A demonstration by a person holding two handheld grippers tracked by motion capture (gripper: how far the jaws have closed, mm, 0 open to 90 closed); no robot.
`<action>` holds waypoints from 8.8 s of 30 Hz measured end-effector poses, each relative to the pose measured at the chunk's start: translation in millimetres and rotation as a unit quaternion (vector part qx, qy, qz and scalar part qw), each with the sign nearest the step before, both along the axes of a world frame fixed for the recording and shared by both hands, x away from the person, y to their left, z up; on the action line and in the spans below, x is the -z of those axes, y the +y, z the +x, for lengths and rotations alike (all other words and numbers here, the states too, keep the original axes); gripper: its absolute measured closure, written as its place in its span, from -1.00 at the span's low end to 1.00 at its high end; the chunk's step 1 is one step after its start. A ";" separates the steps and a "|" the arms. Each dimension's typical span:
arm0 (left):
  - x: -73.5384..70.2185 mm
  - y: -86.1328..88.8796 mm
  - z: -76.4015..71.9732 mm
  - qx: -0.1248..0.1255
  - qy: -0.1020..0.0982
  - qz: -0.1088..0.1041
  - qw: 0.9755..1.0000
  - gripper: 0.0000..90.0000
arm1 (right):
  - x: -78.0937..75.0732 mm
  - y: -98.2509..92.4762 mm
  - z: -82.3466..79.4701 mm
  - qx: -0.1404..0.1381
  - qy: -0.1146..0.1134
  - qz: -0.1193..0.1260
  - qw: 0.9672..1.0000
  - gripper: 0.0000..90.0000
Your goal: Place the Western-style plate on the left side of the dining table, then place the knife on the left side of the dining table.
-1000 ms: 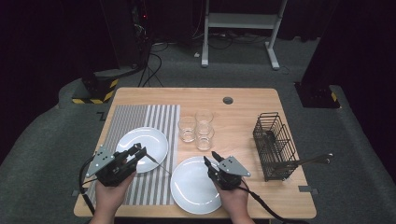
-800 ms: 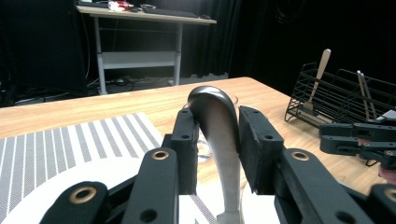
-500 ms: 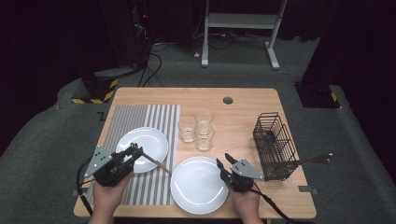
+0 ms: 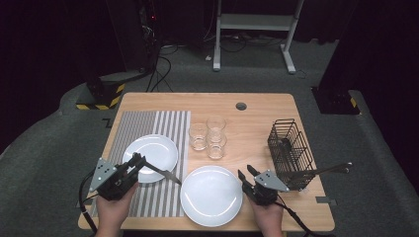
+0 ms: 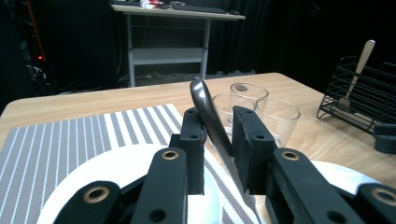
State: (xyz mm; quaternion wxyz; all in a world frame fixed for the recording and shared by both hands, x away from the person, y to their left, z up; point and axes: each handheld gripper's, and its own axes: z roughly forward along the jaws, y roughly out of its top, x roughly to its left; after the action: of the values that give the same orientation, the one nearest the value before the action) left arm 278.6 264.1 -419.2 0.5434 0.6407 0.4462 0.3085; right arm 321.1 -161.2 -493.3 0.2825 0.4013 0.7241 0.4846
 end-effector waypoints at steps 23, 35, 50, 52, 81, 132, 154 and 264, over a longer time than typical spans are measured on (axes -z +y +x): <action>18.8 26.5 -3.5 -0.031 0.023 -0.029 0.999 0.56 | 10.2 -1.6 -5.3 0.008 0.009 -0.006 1.000 0.28; 34.7 43.5 -4.7 -0.039 0.035 -0.059 0.997 0.52 | 11.8 -1.5 -5.1 0.010 0.011 -0.005 1.000 0.27; 48.5 53.0 -7.4 -0.046 0.035 -0.073 0.996 0.47 | 13.3 -2.6 -5.4 0.012 0.015 -0.006 1.000 0.27; 50.9 54.3 -7.3 -0.048 0.035 -0.074 0.995 0.46 | 13.6 -2.5 -5.6 0.014 0.017 -0.004 1.000 0.27; 71.8 70.8 -12.1 -0.059 0.063 -0.103 0.991 0.36 | 15.8 1.2 -4.3 0.012 0.022 -0.008 1.000 0.27; 101.6 91.8 -11.2 -0.066 0.113 -0.152 0.980 0.30 | 15.3 5.7 -1.7 0.010 0.021 -0.009 1.000 0.23; 107.4 95.7 -13.8 -0.082 0.155 -0.162 0.971 0.27 | 15.4 5.0 -1.3 0.008 0.026 -0.001 1.000 0.24; 106.1 -4.4 -12.3 0.027 0.218 0.086 0.972 0.35 | 11.6 1.2 -6.7 0.005 0.017 0.005 1.000 0.26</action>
State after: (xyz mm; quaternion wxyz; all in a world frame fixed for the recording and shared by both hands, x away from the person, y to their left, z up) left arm 266.3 259.7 -525.3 0.3844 0.7486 0.5081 0.1835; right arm 314.4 -160.0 -504.9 0.2705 0.4150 0.7240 0.4800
